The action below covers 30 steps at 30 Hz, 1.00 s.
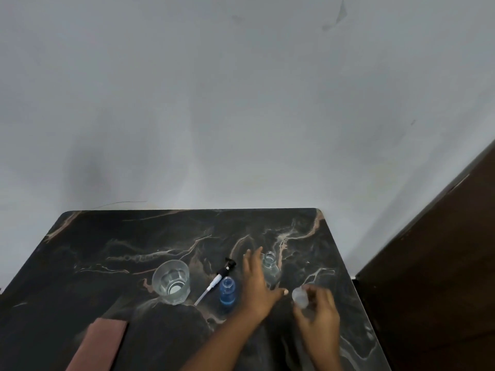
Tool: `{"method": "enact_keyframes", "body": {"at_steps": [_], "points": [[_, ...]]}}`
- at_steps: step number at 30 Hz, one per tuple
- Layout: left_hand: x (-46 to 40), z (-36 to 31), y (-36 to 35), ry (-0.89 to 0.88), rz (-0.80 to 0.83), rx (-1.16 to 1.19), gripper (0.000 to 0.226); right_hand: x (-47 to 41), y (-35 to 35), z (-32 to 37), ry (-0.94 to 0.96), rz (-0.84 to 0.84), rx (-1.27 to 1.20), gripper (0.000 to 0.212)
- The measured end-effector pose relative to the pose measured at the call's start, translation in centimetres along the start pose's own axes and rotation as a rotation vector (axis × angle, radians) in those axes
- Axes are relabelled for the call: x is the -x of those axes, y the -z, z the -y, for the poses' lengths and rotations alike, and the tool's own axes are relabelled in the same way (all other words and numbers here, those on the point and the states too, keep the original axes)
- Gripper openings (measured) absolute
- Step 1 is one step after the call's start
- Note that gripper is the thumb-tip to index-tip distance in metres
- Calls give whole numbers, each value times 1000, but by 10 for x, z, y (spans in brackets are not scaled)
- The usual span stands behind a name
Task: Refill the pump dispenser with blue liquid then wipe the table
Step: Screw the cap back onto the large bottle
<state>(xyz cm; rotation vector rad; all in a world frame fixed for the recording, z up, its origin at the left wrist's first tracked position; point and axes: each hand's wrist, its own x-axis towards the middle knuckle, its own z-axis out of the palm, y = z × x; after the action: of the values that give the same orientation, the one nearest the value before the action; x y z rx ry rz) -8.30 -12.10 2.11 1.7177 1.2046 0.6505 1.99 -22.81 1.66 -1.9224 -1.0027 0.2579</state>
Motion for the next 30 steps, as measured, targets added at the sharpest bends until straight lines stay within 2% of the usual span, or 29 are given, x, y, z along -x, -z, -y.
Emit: {"method": "enact_keyframes", "body": {"at_steps": [3, 8, 12, 16, 23, 26, 30], "points": [[-5, 6, -4, -6, -33, -14, 102, -30, 11, 19, 52, -13, -34, 37], [-11, 11, -10, -54, -105, 35, 84, -57, 9, 48, 242, 154, 29, 40], [-9, 7, -9, -93, -81, 82, 76, -63, 9, 61, 290, 239, 122, 49], [-5, -14, 2, -190, -91, 116, 77, -71, 28, 82, 328, 244, 99, 50], [5, -70, 64, -382, -104, 138, 87, -89, 65, 160, 306, 221, -209, 33], [13, -89, 97, -433, -59, 98, 94, -90, 72, 191, 304, 305, -344, 34], [23, -104, 130, -455, -105, 14, 99, -88, 74, 219, 366, 433, -415, 34]]}}
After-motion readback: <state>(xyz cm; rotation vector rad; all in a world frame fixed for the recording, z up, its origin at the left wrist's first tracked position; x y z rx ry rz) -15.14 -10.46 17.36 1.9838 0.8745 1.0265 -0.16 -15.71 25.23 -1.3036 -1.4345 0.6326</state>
